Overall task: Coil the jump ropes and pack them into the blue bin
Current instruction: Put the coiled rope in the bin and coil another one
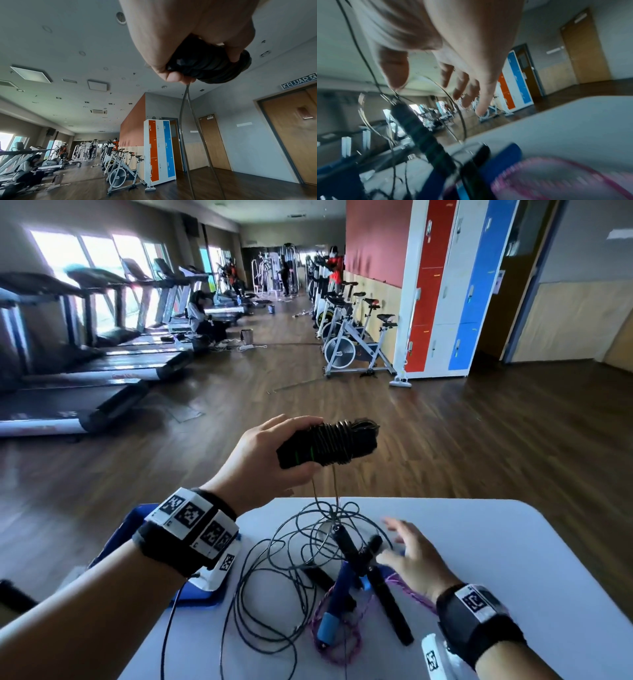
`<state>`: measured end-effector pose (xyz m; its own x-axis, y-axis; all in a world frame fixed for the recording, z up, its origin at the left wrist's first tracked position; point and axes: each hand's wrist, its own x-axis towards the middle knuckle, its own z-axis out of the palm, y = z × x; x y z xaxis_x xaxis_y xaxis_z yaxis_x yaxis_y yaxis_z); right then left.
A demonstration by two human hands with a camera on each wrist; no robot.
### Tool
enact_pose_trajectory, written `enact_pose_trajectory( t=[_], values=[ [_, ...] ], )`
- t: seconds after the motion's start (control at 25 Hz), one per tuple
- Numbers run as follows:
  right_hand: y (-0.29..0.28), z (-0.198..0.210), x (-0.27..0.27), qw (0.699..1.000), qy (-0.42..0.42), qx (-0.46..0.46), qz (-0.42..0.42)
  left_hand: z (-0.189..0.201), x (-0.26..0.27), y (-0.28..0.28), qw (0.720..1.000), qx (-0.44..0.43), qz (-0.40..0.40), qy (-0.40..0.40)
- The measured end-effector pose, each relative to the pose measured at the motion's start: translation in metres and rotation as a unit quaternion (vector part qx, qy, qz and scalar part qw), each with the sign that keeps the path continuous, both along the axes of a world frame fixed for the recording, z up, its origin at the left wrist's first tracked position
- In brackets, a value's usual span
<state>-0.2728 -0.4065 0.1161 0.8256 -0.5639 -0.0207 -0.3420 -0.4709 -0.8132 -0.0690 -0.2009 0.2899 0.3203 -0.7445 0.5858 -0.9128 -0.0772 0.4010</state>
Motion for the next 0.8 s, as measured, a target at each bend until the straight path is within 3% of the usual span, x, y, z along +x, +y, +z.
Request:
enact_pose_trajectory(
  t=[0.12, 0.2, 0.28, 0.36, 0.44, 0.52, 0.64, 0.72, 0.8],
  values=[
    [-0.014, 0.051, 0.046, 0.982, -0.188, 0.036, -0.003, 0.002, -0.009, -0.003, 1.000, 0.006, 0.016, -0.003],
    [-0.019, 0.065, 0.088, 0.979, -0.196, 0.026, 0.046, 0.004, -0.012, -0.002, 1.000, 0.010, 0.023, -0.002],
    [-0.020, 0.068, 0.117, 0.989, -0.057, 0.006, 0.140, 0.005, -0.012, -0.001, 1.000, 0.012, 0.028, 0.000],
    [-0.019, 0.065, 0.122, 0.965, 0.123, -0.056, 0.223, 0.005, -0.008, 0.001, 0.999, 0.017, 0.034, 0.003],
    [-0.008, 0.055, 0.113, 0.952, 0.176, -0.055, 0.246, 0.004, -0.001, 0.004, 0.999, 0.010, 0.037, 0.006],
    [0.012, 0.043, 0.105, 0.964, 0.144, -0.018, 0.224, 0.001, 0.005, 0.007, 0.999, 0.000, 0.034, 0.017],
    [0.033, 0.028, 0.097, 0.986, 0.072, -0.033, 0.146, -0.002, 0.014, 0.012, 0.999, 0.015, 0.032, 0.006],
    [0.033, 0.017, 0.085, 0.999, -0.005, 0.015, 0.045, 0.000, 0.025, 0.018, 0.999, 0.009, 0.042, -0.006],
    [0.021, -0.004, 0.065, 0.989, -0.041, 0.110, -0.087, 0.003, 0.035, 0.025, 0.999, -0.010, 0.050, -0.004]
  ],
)
